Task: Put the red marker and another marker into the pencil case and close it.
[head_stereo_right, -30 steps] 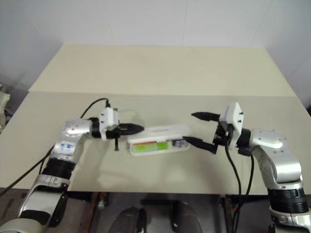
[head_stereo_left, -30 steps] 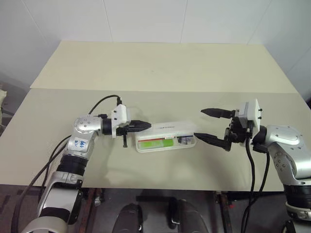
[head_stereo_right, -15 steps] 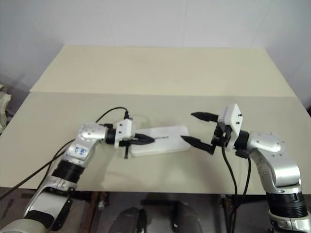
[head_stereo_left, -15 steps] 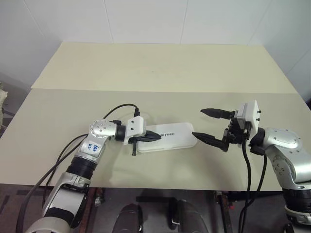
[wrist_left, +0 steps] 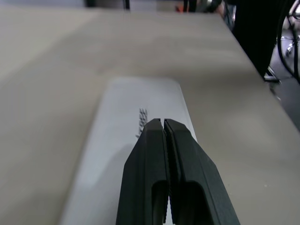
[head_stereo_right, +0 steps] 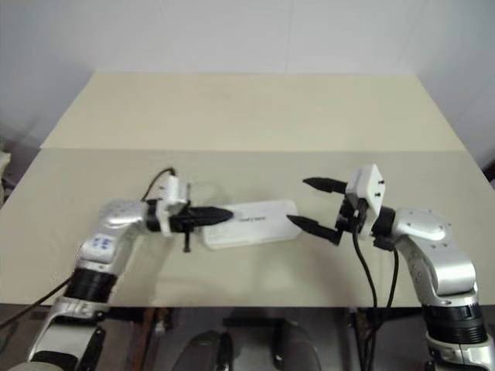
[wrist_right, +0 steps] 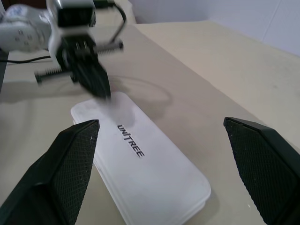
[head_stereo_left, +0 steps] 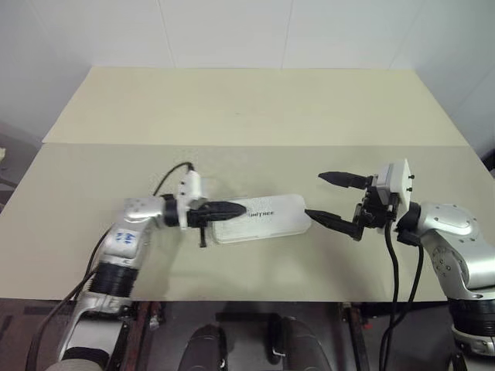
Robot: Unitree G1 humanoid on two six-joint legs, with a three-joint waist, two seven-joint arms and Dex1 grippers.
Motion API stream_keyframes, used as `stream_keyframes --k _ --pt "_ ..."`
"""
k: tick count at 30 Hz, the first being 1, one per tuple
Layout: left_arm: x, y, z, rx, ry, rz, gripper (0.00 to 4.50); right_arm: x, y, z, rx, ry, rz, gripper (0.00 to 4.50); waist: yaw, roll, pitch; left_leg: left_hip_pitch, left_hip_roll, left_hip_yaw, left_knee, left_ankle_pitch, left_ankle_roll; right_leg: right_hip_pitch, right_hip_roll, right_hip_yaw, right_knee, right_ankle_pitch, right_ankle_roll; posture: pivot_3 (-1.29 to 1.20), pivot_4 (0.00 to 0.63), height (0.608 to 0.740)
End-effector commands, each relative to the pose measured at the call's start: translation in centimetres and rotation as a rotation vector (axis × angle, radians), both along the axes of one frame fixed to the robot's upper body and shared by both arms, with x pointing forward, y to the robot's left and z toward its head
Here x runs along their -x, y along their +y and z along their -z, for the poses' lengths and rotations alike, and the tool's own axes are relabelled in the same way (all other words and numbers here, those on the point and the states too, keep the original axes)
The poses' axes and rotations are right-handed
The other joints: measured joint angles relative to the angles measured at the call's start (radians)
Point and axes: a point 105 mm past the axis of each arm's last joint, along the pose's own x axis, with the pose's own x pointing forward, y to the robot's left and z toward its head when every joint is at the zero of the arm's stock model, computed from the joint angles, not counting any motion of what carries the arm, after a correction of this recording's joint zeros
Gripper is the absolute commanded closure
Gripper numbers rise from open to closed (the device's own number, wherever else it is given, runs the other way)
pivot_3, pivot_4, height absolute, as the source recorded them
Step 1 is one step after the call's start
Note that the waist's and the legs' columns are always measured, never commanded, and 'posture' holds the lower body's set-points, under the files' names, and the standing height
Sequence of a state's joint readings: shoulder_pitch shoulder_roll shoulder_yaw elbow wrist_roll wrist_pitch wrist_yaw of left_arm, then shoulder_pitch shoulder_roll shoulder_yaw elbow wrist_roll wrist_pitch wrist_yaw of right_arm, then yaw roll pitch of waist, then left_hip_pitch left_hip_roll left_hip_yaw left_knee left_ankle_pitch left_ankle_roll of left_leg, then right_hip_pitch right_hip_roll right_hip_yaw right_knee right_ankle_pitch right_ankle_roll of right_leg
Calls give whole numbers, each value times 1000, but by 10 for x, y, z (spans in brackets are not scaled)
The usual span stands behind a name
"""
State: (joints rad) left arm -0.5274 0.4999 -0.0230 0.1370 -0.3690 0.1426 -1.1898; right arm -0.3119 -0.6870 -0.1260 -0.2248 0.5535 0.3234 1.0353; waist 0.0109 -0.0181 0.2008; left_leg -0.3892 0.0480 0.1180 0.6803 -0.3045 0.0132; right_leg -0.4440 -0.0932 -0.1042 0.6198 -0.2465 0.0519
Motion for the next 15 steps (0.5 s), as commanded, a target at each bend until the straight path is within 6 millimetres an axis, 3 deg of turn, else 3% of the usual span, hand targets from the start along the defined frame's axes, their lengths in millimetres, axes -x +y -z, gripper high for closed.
stream_keyframes --k 1,2,5,15 --pt "9 37 -17 32 -39 -43 4465 0 -6 -12 14 -64 2 0 -9 0 0 0 0 0 0 0 0 0 0 0 0 0 0 0 150 740" --pt "11 47 -16 20 -19 -65 4465 -1 -7 -12 17 -66 3 0 -13 0 0 1 0 0 -1 0 0 0 0 0 0 0 0 0 150 740" --pt "10 60 -17 22 -9 -130 3799 -2 -10 -12 20 -69 9 0 -13 0 0 0 0 0 0 0 0 0 0 0 0 0 0 0 150 740" --pt "20 71 -23 42 -66 -213 365 -4 -25 -10 12 -99 85 0 -9 0 0 0 0 0 -1 -1 0 0 -1 0 -2 0 0 0 150 740"
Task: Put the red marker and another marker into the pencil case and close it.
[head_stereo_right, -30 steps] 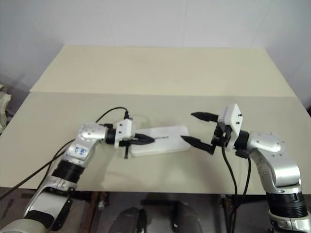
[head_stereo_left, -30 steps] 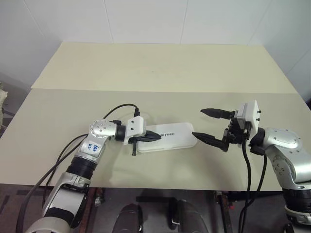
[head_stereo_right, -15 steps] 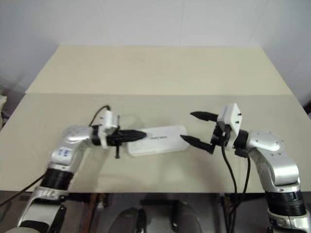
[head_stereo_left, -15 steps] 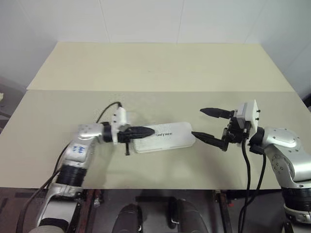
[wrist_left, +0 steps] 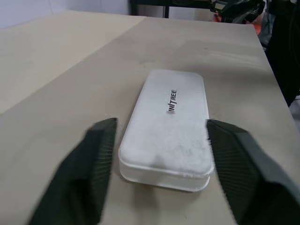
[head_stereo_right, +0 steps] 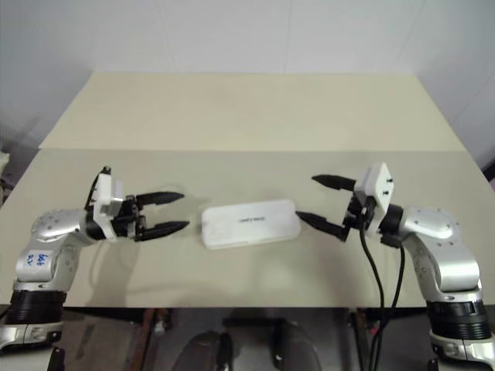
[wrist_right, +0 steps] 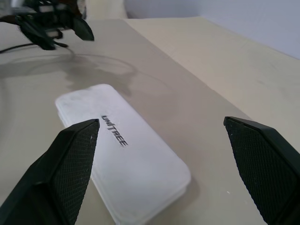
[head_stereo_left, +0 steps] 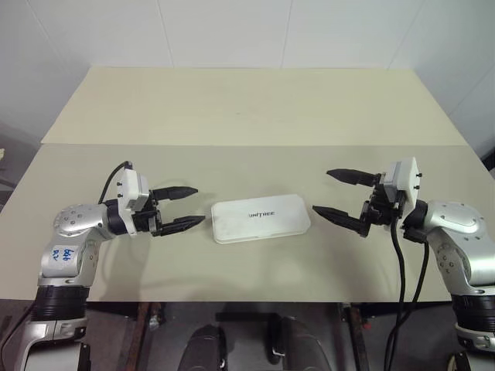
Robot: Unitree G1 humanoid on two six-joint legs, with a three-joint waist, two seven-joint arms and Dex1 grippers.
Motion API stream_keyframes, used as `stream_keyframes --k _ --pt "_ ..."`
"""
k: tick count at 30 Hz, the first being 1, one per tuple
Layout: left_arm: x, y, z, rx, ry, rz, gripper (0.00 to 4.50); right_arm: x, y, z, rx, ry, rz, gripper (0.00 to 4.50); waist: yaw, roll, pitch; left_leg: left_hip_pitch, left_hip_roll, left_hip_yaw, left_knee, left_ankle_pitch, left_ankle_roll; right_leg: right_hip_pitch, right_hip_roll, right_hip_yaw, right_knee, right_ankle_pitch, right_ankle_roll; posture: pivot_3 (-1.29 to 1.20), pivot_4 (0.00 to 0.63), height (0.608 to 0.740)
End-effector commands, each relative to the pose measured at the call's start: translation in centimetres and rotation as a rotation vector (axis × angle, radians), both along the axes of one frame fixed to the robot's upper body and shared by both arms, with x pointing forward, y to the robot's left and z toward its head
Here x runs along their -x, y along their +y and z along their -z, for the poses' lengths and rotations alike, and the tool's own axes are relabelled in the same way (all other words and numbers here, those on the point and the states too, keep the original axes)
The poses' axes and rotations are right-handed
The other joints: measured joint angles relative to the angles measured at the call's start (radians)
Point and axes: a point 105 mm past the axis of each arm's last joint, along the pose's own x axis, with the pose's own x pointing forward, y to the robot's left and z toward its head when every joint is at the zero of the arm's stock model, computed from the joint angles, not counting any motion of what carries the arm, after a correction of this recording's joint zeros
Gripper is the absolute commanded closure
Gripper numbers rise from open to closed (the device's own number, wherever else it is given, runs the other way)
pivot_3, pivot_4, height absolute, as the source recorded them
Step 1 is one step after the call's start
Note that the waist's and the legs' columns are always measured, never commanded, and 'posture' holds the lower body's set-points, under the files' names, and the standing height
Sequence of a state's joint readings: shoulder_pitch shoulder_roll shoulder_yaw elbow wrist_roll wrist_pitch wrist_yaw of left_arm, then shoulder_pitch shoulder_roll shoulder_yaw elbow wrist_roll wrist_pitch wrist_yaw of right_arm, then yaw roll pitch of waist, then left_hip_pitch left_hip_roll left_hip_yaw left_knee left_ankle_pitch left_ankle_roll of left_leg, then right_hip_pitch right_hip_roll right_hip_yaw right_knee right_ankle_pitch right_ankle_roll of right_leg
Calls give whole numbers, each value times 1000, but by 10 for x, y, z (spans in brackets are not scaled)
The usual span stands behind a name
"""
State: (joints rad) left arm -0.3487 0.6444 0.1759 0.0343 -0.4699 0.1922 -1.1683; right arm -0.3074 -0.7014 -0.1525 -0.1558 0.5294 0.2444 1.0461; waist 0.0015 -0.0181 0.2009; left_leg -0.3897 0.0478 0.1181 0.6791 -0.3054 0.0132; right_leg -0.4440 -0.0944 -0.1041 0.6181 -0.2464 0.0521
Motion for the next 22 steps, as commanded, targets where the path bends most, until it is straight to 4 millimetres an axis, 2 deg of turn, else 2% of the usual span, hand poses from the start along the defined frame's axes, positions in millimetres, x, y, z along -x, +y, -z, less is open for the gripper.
stream_keyframes --k 1,6,12,22 --pt "3 6 -16 4 -79 -25 15 3 -10 -9 3 -61 40 0 0 0 0 0 0 0 0 0 0 0 0 0 0 0 0 0 150 740" --pt "1 8 -14 -3 -95 -41 15 5 -25 0 38 -71 94 0 0 0 0 0 0 0 0 0 0 0 0 0 0 0 0 0 150 740" --pt "-6 -4 -14 -4 -120 -31 15 9 -46 3 50 -59 136 0 0 0 0 0 0 1 0 0 0 0 0 0 0 0 0 0 150 740" --pt "-9 -7 -8 -36 -121 -21 15 12 -45 5 70 -46 105 0 -2 0 0 1 0 1 0 0 -1 0 1 1 0 0 0 0 150 740"
